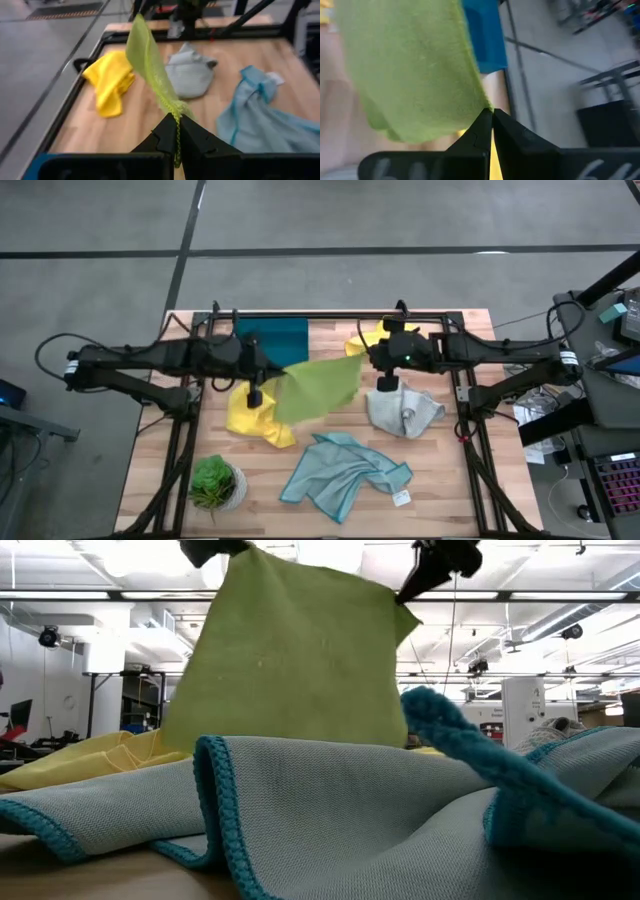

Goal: Fold microfiber towels
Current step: Fold the green microfiber towel

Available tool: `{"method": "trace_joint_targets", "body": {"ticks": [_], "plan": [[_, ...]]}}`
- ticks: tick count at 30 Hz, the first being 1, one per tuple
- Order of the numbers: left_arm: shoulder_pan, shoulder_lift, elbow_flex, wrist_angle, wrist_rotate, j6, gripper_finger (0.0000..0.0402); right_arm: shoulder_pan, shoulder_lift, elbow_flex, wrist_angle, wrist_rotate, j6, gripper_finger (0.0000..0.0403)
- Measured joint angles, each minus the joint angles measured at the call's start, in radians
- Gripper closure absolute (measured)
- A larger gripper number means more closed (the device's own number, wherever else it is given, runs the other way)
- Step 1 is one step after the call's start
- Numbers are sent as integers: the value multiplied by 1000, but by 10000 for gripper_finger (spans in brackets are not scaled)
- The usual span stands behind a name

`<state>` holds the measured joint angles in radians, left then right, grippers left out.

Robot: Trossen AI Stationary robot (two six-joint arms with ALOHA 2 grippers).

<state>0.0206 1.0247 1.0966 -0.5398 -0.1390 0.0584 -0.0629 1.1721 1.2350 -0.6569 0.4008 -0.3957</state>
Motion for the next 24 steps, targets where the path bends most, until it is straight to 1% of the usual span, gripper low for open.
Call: {"method": "trace_joint_targets", "body": {"ticks": [3, 6, 9, 11, 13, 15, 17, 21, 24], "plan": [[43, -11, 25, -40, 6, 60, 402, -7, 0, 34, -1, 17, -29, 395], [58, -26, 28, -53, 42, 116, 402, -7, 0, 64, -36, 45, -34, 395], [57, -41, 20, -57, 96, 131, 402, -6, 0, 76, -79, 44, -2, 395], [49, -48, 5, -71, 125, 111, 402, 4, 1, 76, -129, 30, 40, 395], [32, -47, -20, -73, 149, 71, 402, 10, 2, 67, -177, -9, 87, 395], [11, -42, -56, -74, 171, 37, 401, 21, 5, 50, -216, -77, 141, 395], [-19, -32, -90, -70, 190, 2, 401, 39, 7, 25, -230, -142, 183, 395], [-89, 7, -141, -50, 192, -92, 401, 82, 8, -41, -228, -279, 243, 395], [-138, 43, -164, 8, 193, -147, 401, 115, 8, -104, -164, -296, 299, 395]]}}
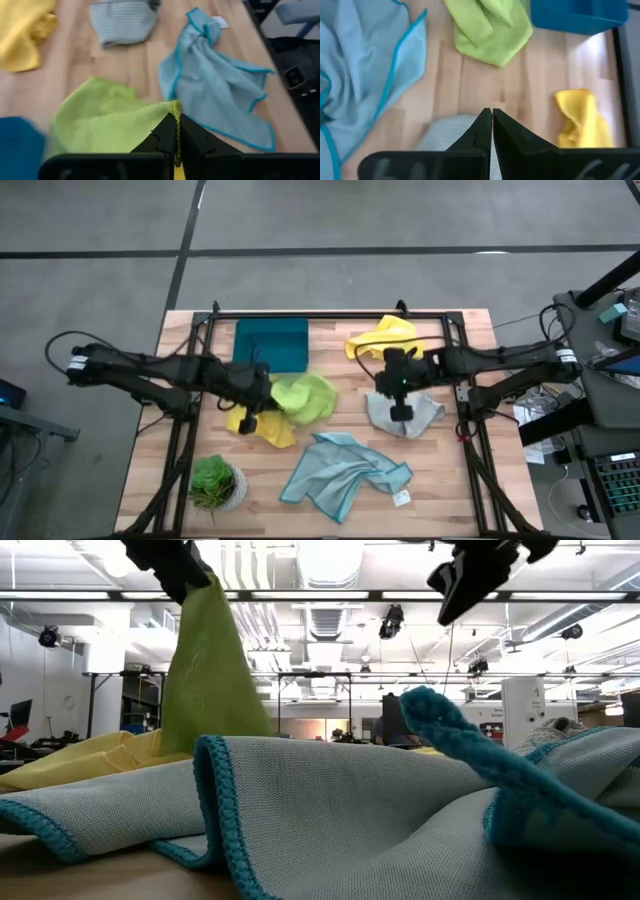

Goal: Fold microfiber towels
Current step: Fold the green microfiber towel

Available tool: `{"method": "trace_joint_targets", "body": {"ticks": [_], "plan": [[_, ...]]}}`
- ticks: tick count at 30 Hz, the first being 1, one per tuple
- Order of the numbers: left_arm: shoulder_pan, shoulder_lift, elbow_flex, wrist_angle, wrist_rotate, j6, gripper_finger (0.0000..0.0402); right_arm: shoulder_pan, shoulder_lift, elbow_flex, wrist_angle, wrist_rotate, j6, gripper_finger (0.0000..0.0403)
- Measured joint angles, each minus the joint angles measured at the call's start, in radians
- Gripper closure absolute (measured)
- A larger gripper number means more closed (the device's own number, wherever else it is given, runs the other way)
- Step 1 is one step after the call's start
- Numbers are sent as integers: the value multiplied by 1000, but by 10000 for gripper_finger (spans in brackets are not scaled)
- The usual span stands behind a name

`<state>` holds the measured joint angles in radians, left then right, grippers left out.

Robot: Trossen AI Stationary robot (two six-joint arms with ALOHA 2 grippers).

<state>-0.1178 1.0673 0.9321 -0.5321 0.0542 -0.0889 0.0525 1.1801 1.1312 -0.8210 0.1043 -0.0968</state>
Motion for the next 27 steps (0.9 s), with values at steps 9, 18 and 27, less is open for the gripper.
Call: {"method": "trace_joint_targets", "body": {"ticks": [9, 18, 27], "plan": [[-44, 76, 19, 18, -8, -89, 401, 34, 10, -319, 605, -50, 58, 370], [-46, 56, 21, 20, -8, -89, 401, 32, 218, -413, 1037, -25, 83, 256], [-45, 36, 26, 29, -124, -167, 401, 32, 500, -305, 1263, -26, 33, 192]]}}
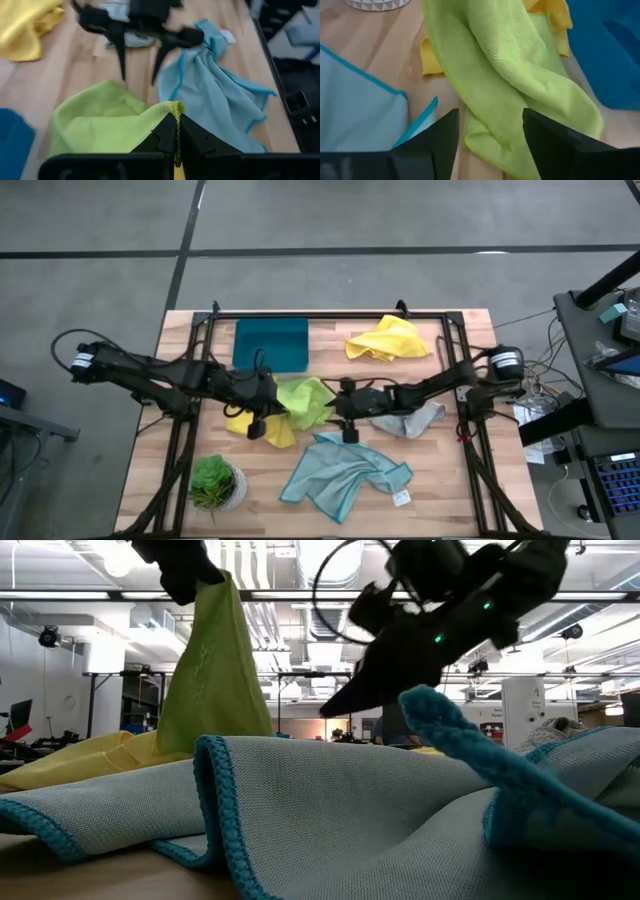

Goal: Fold microfiber towels
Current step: Fold the green microfiber towel

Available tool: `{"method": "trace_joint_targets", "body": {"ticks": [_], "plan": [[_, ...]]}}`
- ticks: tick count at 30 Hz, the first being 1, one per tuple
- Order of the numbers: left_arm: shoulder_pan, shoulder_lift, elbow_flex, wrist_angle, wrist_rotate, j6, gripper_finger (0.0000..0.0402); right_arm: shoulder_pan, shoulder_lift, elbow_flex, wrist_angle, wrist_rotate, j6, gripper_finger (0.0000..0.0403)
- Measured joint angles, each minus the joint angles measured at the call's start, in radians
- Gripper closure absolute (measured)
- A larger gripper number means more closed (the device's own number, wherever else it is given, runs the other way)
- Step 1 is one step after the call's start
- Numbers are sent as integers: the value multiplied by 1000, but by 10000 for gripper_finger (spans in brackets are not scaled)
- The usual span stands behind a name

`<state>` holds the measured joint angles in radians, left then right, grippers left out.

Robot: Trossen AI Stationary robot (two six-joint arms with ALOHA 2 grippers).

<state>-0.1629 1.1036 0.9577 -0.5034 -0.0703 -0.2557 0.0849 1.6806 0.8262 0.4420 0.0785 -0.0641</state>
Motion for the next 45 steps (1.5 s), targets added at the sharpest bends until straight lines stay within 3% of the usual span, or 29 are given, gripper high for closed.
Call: {"method": "trace_joint_targets", "body": {"ticks": [8, 13, 20, 28, 36, 45], "plan": [[1, -26, 16, -1, -132, -149, 401, 9, 95, 79, 12, -9, 4, 192], [1, -56, 16, 3, -160, -158, 401, 15, 134, 121, 14, -6, 43, 192], [1, -91, 16, -1, -171, -158, 401, 15, 187, 143, 7, 157, 76, 201], [1, -117, 15, -8, -170, -157, 401, 13, 171, 134, -27, 158, 45, 265], [1, -127, 14, -8, -170, -157, 401, 13, 165, 134, -71, 157, 16, 383], [4, -129, 14, -8, -170, -134, 401, 13, 8, 133, -261, 182, -68, 394]]}}
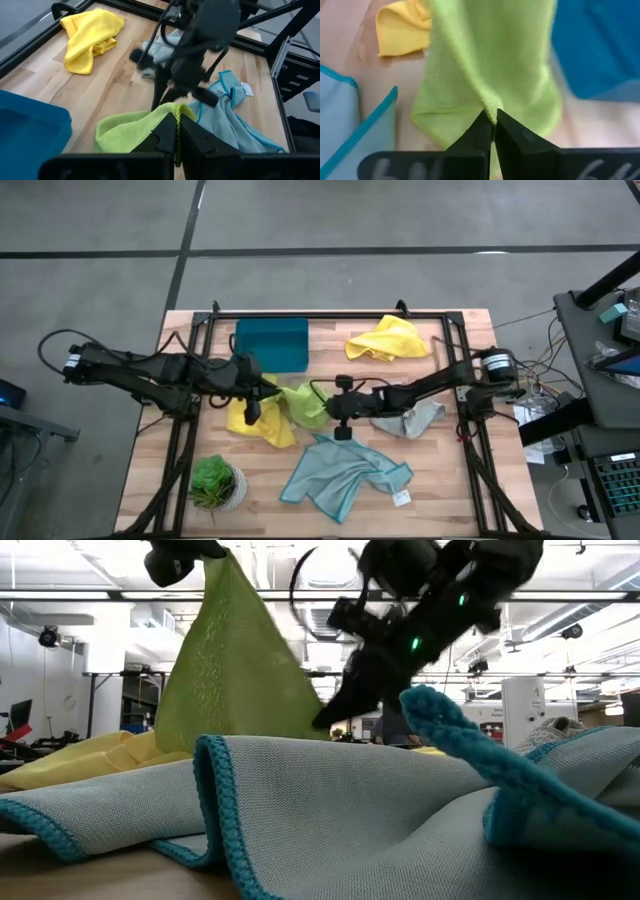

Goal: Fold microfiber towels
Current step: Fold the green microfiber towel

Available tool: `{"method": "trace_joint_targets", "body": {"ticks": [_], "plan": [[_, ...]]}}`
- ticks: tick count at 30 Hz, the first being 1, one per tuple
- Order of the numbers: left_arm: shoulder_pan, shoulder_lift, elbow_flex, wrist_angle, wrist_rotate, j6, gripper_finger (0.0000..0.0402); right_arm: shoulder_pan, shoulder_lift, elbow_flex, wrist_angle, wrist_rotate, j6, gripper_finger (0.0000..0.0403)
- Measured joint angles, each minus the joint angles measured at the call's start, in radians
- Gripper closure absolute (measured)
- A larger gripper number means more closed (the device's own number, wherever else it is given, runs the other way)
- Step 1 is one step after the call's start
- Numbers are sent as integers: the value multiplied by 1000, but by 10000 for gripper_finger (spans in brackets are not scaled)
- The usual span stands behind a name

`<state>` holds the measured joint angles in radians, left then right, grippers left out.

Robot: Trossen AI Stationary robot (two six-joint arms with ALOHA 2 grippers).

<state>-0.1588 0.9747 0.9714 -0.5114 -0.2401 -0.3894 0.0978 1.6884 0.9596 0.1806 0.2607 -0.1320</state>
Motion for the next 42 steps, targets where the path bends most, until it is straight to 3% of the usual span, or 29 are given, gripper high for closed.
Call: {"method": "trace_joint_targets", "body": {"ticks": [10, 17, 28, 32, 35, 38, 42], "plan": [[67, -4, 19, 8, -3, 109, 402, -64, -370, 23, -387, 66, -121, 394], [151, -4, 60, 2, 24, 245, 402, -146, -514, 100, -558, 102, -174, 395], [228, -11, 124, -83, 55, 362, 402, -180, -501, 315, -802, 164, -253, 395], [244, -9, 172, -80, 49, 370, 402, -183, -458, 416, -943, 61, -251, 395], [244, -9, 197, -80, 49, 371, 402, -178, -436, 451, -964, 167, -200, 395], [244, -9, 209, -80, 49, 371, 402, -190, -425, 472, -1021, 52, -228, 395], [244, -9, 208, -80, 35, 371, 402, -190, -413, 475, -973, 267, -215, 395]]}}
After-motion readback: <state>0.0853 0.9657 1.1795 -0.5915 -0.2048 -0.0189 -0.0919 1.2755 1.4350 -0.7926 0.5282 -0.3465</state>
